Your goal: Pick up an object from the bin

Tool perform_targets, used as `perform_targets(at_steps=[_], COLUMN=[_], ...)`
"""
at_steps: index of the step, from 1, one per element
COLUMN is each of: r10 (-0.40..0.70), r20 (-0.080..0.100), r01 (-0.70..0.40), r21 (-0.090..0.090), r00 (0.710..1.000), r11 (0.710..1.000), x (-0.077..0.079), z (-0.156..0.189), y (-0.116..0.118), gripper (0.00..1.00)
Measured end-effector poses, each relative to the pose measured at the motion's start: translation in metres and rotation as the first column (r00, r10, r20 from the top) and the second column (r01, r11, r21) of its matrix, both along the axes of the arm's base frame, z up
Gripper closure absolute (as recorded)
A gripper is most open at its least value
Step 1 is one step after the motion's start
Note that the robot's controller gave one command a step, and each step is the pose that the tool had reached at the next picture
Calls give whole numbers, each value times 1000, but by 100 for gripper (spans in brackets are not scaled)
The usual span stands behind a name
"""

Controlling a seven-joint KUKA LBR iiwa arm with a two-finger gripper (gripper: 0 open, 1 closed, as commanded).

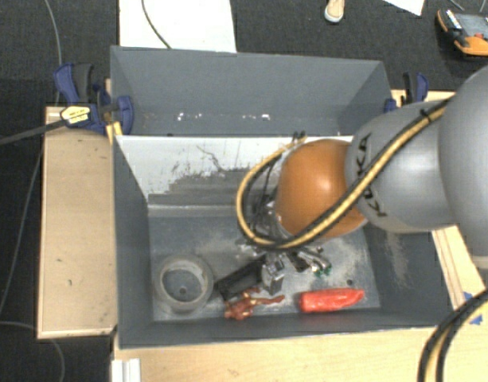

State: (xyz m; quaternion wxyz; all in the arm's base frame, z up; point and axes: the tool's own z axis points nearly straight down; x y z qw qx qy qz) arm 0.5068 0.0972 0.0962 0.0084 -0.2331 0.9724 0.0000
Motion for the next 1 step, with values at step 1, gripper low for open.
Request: perform_targets(at_steps=[1], r10=[-3], r20=[-4], r01=[3], r21=[0], r00=[1000], r11=[1000], x=[-1], z=[51], y=[0], gripper=[100])
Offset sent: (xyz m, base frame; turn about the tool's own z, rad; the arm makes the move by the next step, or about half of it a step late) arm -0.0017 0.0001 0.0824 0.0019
